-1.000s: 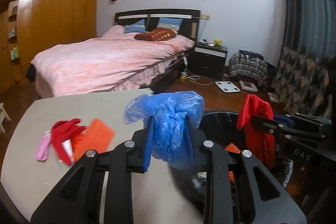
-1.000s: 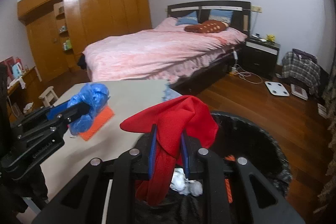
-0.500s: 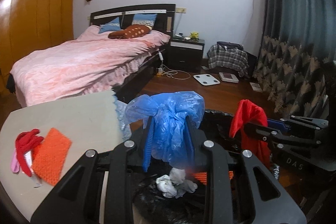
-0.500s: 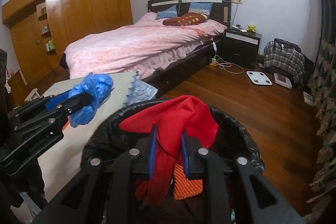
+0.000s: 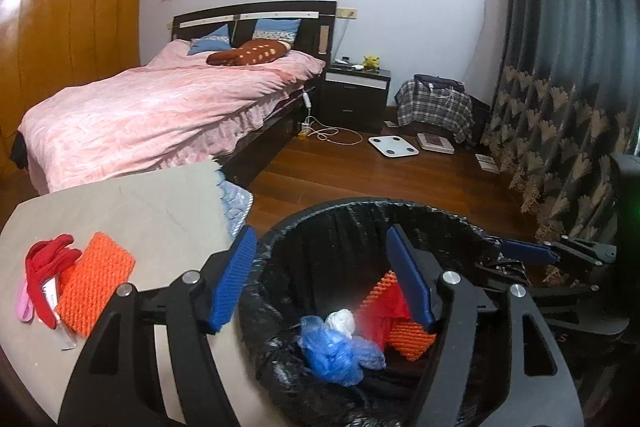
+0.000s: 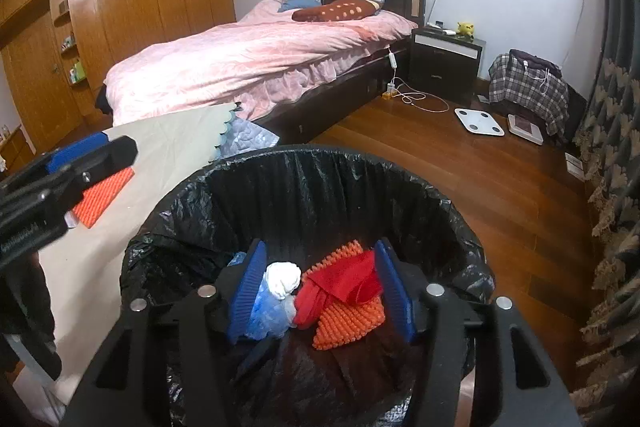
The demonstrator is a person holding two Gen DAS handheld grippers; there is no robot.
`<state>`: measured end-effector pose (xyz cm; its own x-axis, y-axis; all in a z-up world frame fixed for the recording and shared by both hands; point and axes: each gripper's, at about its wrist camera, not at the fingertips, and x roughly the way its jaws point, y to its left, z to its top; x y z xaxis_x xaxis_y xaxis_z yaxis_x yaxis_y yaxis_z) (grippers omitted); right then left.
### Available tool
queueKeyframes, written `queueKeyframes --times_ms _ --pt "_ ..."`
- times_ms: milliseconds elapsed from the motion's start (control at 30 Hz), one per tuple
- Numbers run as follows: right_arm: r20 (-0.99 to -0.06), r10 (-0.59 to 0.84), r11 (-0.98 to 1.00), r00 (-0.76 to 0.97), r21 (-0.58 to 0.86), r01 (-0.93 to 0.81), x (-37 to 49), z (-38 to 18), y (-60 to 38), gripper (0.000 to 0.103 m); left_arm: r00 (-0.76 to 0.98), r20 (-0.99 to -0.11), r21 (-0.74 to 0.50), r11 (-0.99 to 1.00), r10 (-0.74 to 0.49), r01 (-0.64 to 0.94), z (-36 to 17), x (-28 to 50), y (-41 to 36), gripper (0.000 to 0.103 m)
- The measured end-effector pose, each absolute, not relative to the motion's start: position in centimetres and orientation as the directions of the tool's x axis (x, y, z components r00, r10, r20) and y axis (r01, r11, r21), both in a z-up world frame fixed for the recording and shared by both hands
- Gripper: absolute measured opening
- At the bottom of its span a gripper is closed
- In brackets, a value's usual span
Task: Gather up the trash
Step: 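Open both tools to drop the blue bag and red cloth into the bin, then move both open tools back over the table toward the remaining trash, then close the left tool on the pink mesh bag while the right tool grasps the orange foam net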
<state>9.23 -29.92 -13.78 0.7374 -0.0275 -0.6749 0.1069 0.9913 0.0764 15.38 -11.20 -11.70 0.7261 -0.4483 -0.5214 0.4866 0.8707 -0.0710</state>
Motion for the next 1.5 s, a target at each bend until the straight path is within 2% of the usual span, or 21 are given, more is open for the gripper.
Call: queueKeyframes --times_ms 133,367,800,1000,1200,1500 --pt "-0.661 -0.025 0.991 0.750 0.081 0.104 9.0 -13.5 -29.5 0.061 0.750 -0.510 -0.063 0.888 -0.420 0.455 -11.3 15.4 -9.8 0.075" --pt "-0.612 -0.016 0.994 0.790 0.075 0.078 9.6 -11.7 -26.4 0.097 0.798 -0.497 -0.048 0.929 -0.342 0.368 -10.3 15.4 -5.2 0.089" --pt "-0.565 0.113 0.993 0.817 0.092 -0.074 14.4 -9.9 -17.1 0.097 0.861 -0.501 0.004 0.994 -0.091 0.108 -9.8 15.2 7.2 0.092" --pt "-0.530 0.112 0.994 0.841 0.059 -0.095 16.8 -10.1 -12.0 0.097 0.861 -0.508 0.018 1.000 0.012 -0.003 -10.3 15.7 12.6 0.092" --pt "-0.544 0.156 0.987 0.824 0.062 -0.146 19.7 -11.4 -7.6 0.097 0.849 -0.523 0.033 0.997 0.077 -0.071 -11.5 16.9 16.0 0.092" --pt "-0.603 0.150 0.986 0.783 0.034 -0.162 23.8 -14.9 -4.0 0.097 0.816 -0.564 0.042 0.991 0.127 -0.125 -14.4 20.0 19.7 0.092"
